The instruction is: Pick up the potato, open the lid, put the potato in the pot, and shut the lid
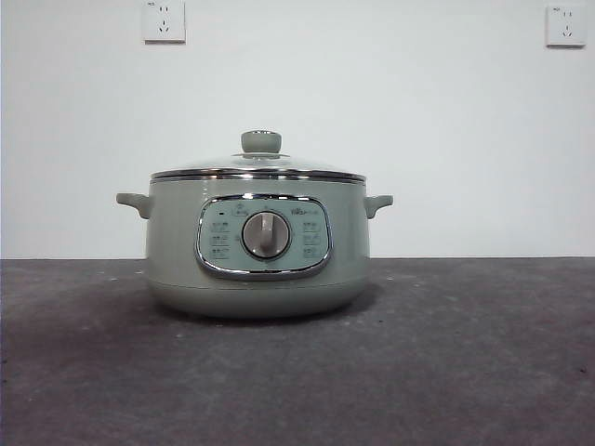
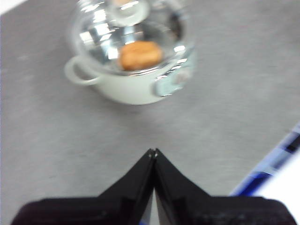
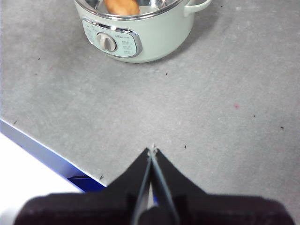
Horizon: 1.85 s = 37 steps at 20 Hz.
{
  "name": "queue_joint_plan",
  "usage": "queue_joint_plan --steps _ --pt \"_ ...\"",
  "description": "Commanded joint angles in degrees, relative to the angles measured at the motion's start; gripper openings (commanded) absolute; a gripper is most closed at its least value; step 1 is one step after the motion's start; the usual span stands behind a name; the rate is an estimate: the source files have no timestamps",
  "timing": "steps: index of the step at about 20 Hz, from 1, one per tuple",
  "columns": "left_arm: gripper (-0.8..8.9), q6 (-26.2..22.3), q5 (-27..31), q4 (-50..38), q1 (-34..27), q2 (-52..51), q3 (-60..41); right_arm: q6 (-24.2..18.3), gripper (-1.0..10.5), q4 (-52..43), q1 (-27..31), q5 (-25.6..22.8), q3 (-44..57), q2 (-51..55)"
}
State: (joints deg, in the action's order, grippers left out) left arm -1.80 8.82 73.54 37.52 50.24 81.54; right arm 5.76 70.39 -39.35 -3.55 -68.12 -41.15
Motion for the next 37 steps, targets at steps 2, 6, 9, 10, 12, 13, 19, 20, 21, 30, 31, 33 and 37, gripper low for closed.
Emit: queue_joint_plan --steps 2,6,9,10,12,13,19,20,21,30,31,33,37 --pt "-0.04 -3.23 3.83 -20.85 -4.87 -8.74 -16.55 0.07 0.0 -0.46 -0.07 -0.13 0.5 0.02" --pt "-0.04 -6.12 2.75 -51.74 -17.66 -21.24 -44.22 0.07 0.0 -0.46 -0.07 -0.13 0.5 0.02" --pt "-0.04 -1.73 1.38 -70.53 -26.84 -31.08 -62.73 0.07 0.0 -0.46 -0.07 -0.13 0.5 0.02" --pt "-0.04 -0.22 0.57 -71.82 -28.57 -34.14 -65.9 0.07 0.0 -0.46 -0.07 -0.13 0.5 0.02" --pt "-0.04 -0.02 0.92 -71.56 -31.23 -39.6 -70.38 0.07 0.0 -0.46 -0.07 -0.13 0.5 0.02" --pt "-0.04 -0.39 0.85 -71.63 -32.7 -41.59 -72.11 0.07 0.0 -0.46 -0.07 -0.13 0.5 0.02" --pt "-0.04 0.24 -5.81 -71.01 -36.89 -49.96 -79.06 0.07 0.0 -0.48 -0.07 -0.13 0.5 0.02" --pt "-0.03 0.35 -5.92 -71.63 -36.89 -50.03 -80.06 0.07 0.0 -0.48 -0.07 -0.13 0.5 0.02" --pt "-0.04 0.5 -6.43 -71.38 -36.89 -50.03 -81.13 0.07 0.0 -0.46 -0.07 -0.13 0.5 0.02" --pt "-0.03 -2.95 -11.65 -63.82 -36.96 -50.03 -81.11 0.07 0.0 -0.46 -0.07 -0.13 0.5 0.02" --pt "-0.03 -2.93 -11.08 -63.82 -37.0 -50.03 -81.11 0.07 0.0 -0.46 -0.07 -0.13 0.5 0.02" --pt "-0.03 -2.91 -10.73 -64.0 -37.0 -50.03 -81.11 0.07 0.0 -0.46 -0.07 -0.13 0.5 0.02" --pt "-0.03 -2.91 -10.75 -64.0 -37.0 -49.92 -81.11 0.07 0.0 -0.46 -0.07 -0.13 0.5 0.02"
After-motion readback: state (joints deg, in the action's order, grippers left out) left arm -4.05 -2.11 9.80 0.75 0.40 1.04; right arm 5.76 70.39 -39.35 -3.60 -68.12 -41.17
